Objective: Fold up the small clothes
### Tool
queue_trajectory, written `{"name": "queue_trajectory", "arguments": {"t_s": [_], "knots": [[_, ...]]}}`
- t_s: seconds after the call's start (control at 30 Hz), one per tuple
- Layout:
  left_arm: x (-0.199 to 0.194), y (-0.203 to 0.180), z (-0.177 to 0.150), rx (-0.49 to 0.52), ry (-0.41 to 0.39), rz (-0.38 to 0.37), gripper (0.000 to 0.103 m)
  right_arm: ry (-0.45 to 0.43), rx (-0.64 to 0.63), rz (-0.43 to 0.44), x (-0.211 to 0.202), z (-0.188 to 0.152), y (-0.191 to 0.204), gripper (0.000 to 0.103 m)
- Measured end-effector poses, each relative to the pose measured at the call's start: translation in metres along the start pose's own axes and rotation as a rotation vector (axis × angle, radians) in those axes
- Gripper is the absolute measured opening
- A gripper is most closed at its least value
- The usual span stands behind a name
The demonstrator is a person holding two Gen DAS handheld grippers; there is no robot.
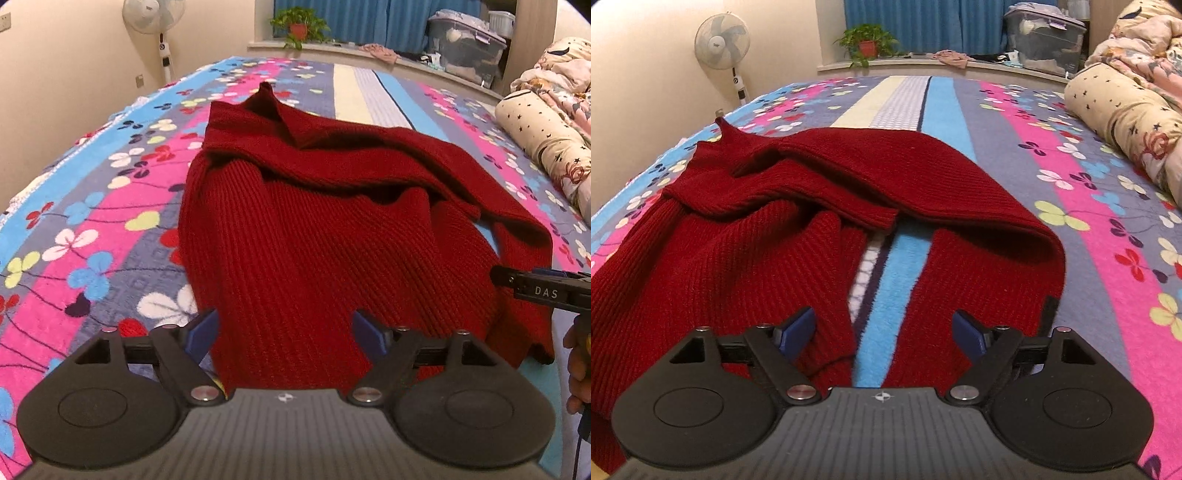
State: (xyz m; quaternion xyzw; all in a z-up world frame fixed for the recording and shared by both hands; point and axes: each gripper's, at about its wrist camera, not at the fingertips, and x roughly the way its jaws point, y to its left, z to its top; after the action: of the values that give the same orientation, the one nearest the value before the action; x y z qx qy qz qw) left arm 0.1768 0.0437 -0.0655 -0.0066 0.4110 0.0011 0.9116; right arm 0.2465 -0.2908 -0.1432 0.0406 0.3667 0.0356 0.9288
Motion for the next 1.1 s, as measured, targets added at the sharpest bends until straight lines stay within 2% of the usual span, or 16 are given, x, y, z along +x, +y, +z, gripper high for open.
{"name": "queue_trajectory", "arguments": {"t_s": [0.27,0.4,0.57,0.6,0.67,0.7,0.73,0.77,0.8,0.83,0.93,1.03,1.1], "knots": [[0.002,0.001,-0.001,-0.026,0.015,-0.004,0.083,-0.017,0.022,0.03,0.004,0.002,0.003,0.084],[0.008,0.006,0.0,-0.038,0.023,0.024,0.084,-0.017,0.019,0.027,0.004,0.003,0.003,0.084],[0.035,0.023,-0.001,-0.126,0.102,0.03,0.084,-0.011,0.008,0.051,0.013,0.002,0.002,0.085],[0.041,0.026,-0.002,-0.141,0.122,0.023,0.084,-0.015,0.012,0.066,0.015,0.002,0.001,0.082],[0.052,0.028,-0.006,-0.152,0.146,0.004,0.083,-0.033,0.011,0.116,0.012,0.002,0.0,0.057],[0.052,0.027,-0.008,-0.133,0.13,0.004,0.081,-0.026,0.015,0.179,0.01,0.004,-0.002,0.018],[0.051,0.026,-0.008,-0.108,0.111,-0.005,0.068,-0.031,0.031,0.189,0.006,0.006,-0.003,0.017],[0.048,0.023,-0.008,-0.083,0.095,-0.03,0.047,-0.045,0.034,0.183,-0.002,0.008,-0.003,0.015],[0.043,0.022,-0.008,-0.068,0.08,-0.062,0.034,-0.059,0.036,0.186,-0.011,0.009,-0.006,0.014],[0.039,0.023,-0.008,-0.066,0.067,-0.079,0.027,-0.069,0.045,0.191,-0.019,0.009,-0.009,0.014],[0.019,0.027,-0.01,-0.062,0.016,-0.108,0.024,-0.08,0.037,0.183,-0.051,0.01,-0.022,0.012],[-0.011,0.03,-0.013,-0.074,-0.022,-0.193,0.023,-0.107,-0.014,0.15,-0.09,0.011,-0.029,0.012],[-0.041,0.023,-0.016,-0.021,-0.059,-0.245,0.022,-0.131,-0.024,0.139,-0.121,0.008,-0.033,0.012]]}}
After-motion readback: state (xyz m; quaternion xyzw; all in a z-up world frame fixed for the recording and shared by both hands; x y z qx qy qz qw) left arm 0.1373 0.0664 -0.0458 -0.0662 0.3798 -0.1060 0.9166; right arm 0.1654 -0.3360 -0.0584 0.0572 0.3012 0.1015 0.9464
